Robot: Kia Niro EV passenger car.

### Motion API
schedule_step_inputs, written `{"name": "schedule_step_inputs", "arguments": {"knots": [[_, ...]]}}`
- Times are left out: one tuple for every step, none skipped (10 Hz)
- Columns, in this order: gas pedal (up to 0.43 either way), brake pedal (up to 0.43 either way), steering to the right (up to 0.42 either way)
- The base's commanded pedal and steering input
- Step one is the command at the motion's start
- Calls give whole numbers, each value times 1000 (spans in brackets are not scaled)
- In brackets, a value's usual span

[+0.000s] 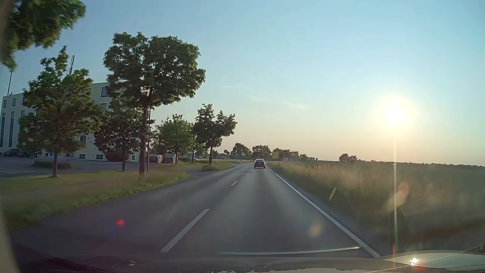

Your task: Follow the waypoints while adhering to traffic rules and regulations

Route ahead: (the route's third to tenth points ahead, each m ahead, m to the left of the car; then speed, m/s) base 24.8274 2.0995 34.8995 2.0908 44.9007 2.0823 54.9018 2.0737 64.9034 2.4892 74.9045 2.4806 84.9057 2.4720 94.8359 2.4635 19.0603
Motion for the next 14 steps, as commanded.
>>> {"name": "schedule_step_inputs", "arguments": {"knots": [[169, 18, 1], [177, 18, 1], [177, 12, 1], [189, 18, 1], [189, 12, 1], [189, 18, 1], [189, 18, 1], [189, 12, 1], [189, 18, 1], [189, 18, 1], [189, 12, 1], [189, 12, 1], [189, 18, 2], [189, 12, 2]]}}
